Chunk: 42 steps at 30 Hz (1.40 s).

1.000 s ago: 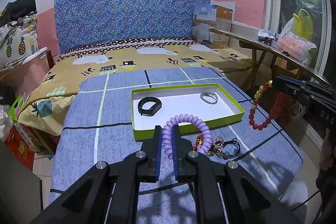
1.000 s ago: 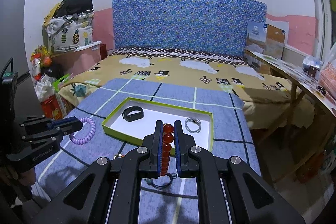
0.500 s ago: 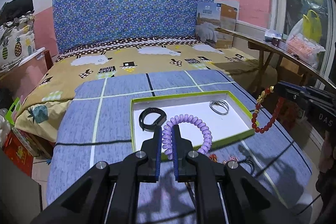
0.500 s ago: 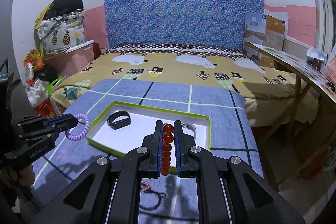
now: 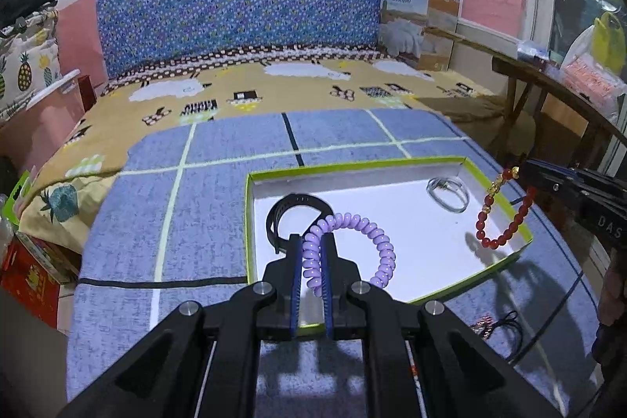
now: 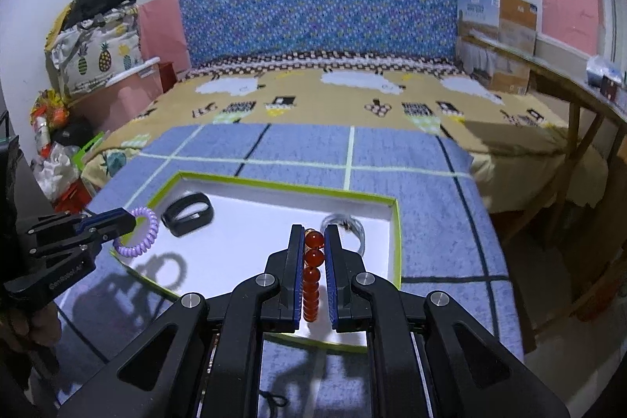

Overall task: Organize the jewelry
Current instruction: 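Carry the red bracelet and purple coil into the green box and open both grippers, then withdraw both open grippers from the box toward the remaining jewelry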

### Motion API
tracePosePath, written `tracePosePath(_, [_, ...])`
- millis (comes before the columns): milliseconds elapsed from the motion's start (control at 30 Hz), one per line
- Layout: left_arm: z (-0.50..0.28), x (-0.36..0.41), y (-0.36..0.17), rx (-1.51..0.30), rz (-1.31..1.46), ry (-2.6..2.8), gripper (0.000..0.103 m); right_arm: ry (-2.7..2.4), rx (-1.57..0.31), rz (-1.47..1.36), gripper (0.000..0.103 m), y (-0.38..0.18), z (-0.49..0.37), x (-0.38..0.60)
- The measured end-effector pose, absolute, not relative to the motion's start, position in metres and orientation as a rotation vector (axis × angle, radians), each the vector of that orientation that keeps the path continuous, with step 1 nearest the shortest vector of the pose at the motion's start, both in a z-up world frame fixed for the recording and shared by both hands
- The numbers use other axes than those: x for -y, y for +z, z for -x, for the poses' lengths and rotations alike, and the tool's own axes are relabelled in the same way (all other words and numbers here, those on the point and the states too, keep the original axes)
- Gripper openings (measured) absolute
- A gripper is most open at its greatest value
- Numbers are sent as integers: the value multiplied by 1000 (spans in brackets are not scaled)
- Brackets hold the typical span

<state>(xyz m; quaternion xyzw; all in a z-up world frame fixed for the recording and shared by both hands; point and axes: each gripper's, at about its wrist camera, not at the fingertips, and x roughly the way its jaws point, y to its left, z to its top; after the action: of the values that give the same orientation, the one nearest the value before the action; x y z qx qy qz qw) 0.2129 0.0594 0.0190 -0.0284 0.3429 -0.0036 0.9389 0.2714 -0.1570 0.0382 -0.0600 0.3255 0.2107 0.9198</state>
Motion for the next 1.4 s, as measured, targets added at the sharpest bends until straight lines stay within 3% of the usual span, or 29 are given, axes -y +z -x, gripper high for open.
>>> tracePosePath(600, [-238,-59,-18,-821,48,7,10,356,-788,141,10,-8,-306,173])
tracePosePath(1033, [-238,-59,-19,-810,58,3,11,342,-805,163,14,-16,-306,174])
tracePosePath(1167, [-233,-61,-15,-790,71,6,22,343,-778,170,16,-10,-296,174])
tracePosePath(1400, [-210,-61,1,-735,70,8,23,353,-712,162,17,11,-263,176])
